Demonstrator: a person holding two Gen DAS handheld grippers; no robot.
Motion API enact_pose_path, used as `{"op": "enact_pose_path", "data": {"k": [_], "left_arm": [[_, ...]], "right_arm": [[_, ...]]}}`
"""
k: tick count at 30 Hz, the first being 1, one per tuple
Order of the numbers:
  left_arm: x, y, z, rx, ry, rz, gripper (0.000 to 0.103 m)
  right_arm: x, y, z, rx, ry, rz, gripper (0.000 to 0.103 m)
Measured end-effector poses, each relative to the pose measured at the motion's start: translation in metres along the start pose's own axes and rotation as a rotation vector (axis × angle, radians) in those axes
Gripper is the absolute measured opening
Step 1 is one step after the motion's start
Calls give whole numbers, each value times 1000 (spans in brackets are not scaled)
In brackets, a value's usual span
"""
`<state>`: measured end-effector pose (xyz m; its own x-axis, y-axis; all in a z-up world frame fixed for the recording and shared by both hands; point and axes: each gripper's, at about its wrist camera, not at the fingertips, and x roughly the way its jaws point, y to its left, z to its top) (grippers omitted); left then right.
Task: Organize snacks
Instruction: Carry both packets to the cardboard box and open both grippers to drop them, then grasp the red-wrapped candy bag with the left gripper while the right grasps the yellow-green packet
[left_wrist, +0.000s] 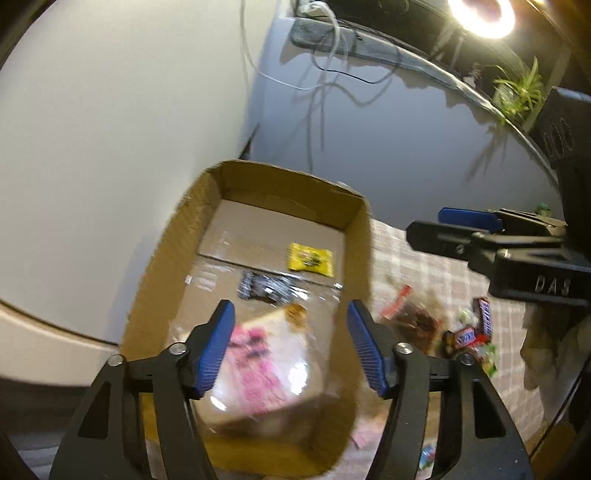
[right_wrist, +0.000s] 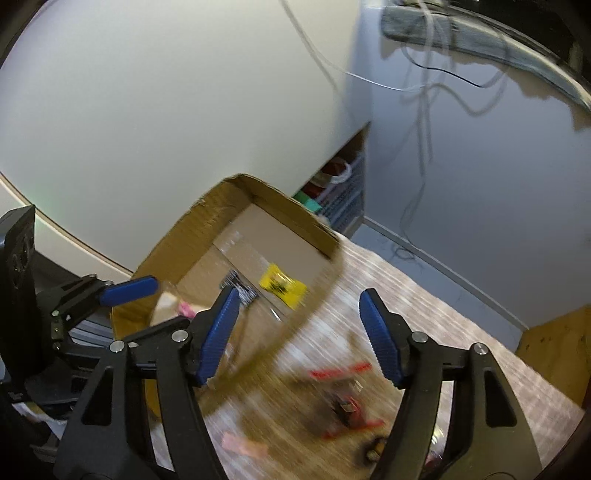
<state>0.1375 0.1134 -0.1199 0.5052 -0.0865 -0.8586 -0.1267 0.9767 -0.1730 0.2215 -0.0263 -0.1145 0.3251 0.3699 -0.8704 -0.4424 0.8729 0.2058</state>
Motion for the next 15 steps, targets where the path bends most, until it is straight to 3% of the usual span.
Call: {"op": "enact_pose_path", "data": {"k": [8, 15], "left_arm": [[0, -48, -29, 45, 65, -61, 69], [11, -88, -46, 61, 130, -120, 75]], "right_arm": [[-49, -58, -59, 110, -8, -67, 78], [-70, -99, -122, 210, 51, -147, 78]]}}
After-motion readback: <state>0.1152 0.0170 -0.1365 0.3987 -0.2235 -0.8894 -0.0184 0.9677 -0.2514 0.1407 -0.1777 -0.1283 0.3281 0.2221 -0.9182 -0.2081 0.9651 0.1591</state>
